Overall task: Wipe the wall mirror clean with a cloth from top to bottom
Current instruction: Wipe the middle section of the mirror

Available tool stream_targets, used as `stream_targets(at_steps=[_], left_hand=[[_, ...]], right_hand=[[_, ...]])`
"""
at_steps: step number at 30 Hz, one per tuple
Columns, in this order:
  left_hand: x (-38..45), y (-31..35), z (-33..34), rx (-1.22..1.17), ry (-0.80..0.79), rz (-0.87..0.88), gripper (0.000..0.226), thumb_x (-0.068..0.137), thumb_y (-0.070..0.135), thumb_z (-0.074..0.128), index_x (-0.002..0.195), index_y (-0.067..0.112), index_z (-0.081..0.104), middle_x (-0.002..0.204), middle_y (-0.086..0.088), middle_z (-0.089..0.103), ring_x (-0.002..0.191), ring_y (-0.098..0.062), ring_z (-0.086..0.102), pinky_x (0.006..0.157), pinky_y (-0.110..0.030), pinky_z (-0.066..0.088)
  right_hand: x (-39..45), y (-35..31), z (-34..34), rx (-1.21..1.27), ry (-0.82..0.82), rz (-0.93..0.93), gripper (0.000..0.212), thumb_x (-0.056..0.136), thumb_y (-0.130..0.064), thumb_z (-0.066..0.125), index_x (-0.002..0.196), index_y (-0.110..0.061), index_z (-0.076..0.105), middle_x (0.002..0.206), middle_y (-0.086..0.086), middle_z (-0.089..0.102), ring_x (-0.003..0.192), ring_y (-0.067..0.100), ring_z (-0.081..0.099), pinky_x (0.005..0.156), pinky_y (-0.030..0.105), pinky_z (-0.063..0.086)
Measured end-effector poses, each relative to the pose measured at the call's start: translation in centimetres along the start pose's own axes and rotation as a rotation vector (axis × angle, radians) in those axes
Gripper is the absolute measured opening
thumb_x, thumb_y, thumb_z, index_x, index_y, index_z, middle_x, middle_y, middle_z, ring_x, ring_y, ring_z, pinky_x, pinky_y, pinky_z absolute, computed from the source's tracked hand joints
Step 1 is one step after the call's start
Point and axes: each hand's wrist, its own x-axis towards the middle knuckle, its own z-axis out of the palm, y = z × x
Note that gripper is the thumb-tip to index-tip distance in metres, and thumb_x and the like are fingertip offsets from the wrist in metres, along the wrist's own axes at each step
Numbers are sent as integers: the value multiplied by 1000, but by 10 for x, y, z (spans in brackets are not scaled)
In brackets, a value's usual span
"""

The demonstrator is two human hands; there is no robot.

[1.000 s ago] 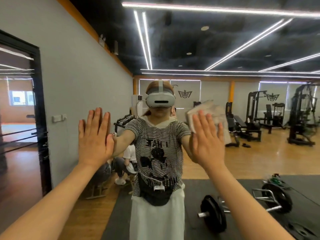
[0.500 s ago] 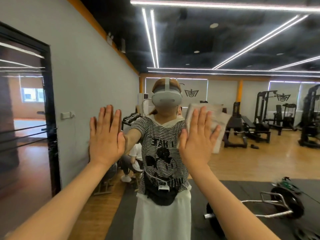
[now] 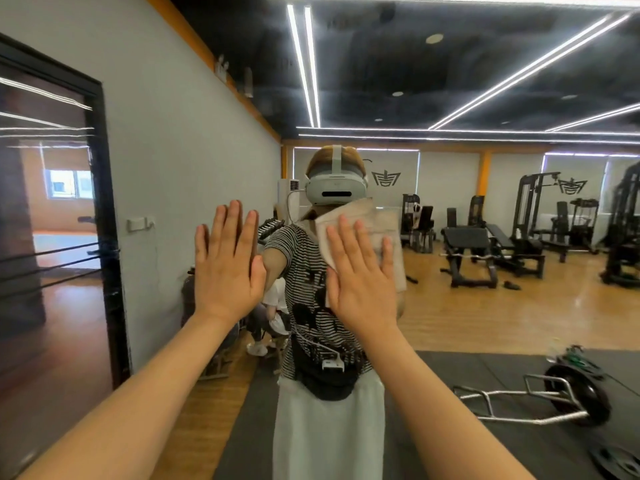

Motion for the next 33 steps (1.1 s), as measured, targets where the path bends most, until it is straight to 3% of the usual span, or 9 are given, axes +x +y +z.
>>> stream_targets(at_steps=[3, 10, 14, 18, 24, 29, 33], left_hand=[[1, 0, 0, -21, -2, 1, 68, 87, 28, 35, 151, 11, 18, 157, -19, 23, 146, -28, 10, 118, -37, -7], [1, 1, -2, -59, -12, -2, 65, 89, 29, 34, 150, 8, 25, 156, -17, 23, 145, -30, 13, 118, -37, -8], [0, -2, 1, -63, -14, 1, 65, 90, 31, 32, 151, 11, 21, 158, -17, 20, 147, -25, 6, 119, -38, -9], [-3, -4, 4, -76, -28, 6, 64, 92, 33, 30, 152, 13, 20, 159, -16, 18, 148, -28, 9, 119, -42, -5], [-1, -3, 3, -79, -21, 8, 64, 92, 32, 32, 152, 12, 22, 159, -16, 19, 147, -28, 9, 118, -40, -6], [-1, 0, 2, -29, 9, 7, 64, 90, 29, 34, 150, 10, 23, 158, -16, 21, 147, -28, 10, 119, -41, -5], [-1, 2, 1, -12, -7, -4, 66, 88, 28, 34, 150, 9, 22, 157, -17, 20, 146, -31, 12, 118, -44, -1]], right_hand=[[-10, 30, -8, -26, 12, 8, 66, 92, -31, 35, 152, -16, 13, 158, -1, 17, 149, 15, 2, 118, 47, 3], [-17, 45, -17, -44, 54, -12, 62, 89, -32, 38, 147, -11, 31, 153, 5, 30, 149, 12, 2, 119, 45, 3], [-19, 46, -15, -61, 61, -5, 64, 88, -32, 38, 148, -12, 29, 161, 0, 12, 150, 12, 2, 120, 42, 0], [-19, 43, -16, -66, 72, 10, 63, 88, -31, 37, 148, -12, 29, 153, 6, 29, 149, 12, 1, 120, 42, 1], [-19, 43, -16, -103, 65, 6, 61, 90, -32, 35, 147, -10, 30, 152, 9, 32, 149, 12, 0, 120, 40, 0], [-22, 49, -8, -59, 130, -15, 59, 94, -35, 32, 149, -11, 27, 162, -1, 11, 150, 15, 5, 120, 43, 3], [-22, 50, -6, -46, 134, -41, 56, 99, -36, 26, 149, -10, 28, 153, 7, 29, 150, 16, 4, 117, 49, 9]])
